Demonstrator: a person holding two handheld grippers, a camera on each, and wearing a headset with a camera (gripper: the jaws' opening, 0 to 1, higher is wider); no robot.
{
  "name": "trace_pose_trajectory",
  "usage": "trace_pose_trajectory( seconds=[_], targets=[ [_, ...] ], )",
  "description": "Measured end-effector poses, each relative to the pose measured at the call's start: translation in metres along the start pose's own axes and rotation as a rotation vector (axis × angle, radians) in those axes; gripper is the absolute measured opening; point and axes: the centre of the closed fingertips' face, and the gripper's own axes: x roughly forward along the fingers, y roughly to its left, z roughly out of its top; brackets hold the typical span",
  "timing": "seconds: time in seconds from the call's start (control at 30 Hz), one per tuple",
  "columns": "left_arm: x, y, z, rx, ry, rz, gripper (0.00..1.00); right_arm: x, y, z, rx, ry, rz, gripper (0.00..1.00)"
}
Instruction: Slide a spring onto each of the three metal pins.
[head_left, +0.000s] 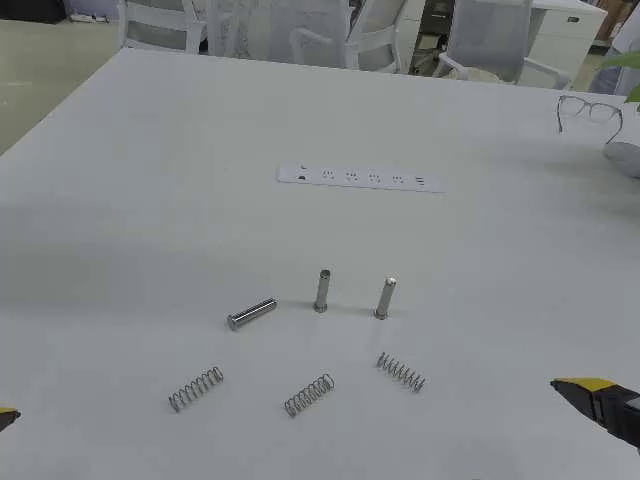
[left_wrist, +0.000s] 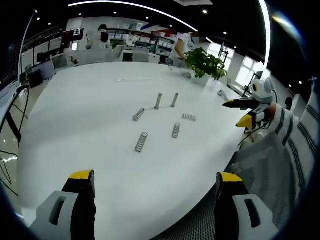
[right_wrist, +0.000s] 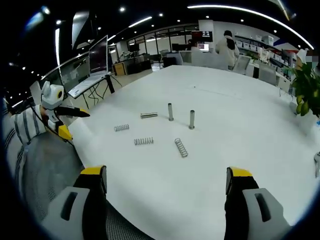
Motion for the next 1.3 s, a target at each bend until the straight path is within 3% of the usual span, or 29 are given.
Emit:
trace_pose_trajectory(
  seconds=[0.57, 0.9, 1.3],
  targets=[
    [0.000, -0.001, -0.001, 0.015, 0.008, -0.005, 0.97, 0.002, 0.001, -0.005, -0.009, 0.027, 0.011, 1.00],
    [0.000, -0.003, -0.005, 0.016, 0.021, -0.014, 0.97, 0.001, 0.008, -0.003, -0.012, 0.007, 0.044, 1.00],
    [0.000, -0.004, -0.006, 0.006, 0.029, -0.024, 0.95, 0.002, 0.010, -0.001, -0.037, 0.025, 0.037, 1.00]
  ],
)
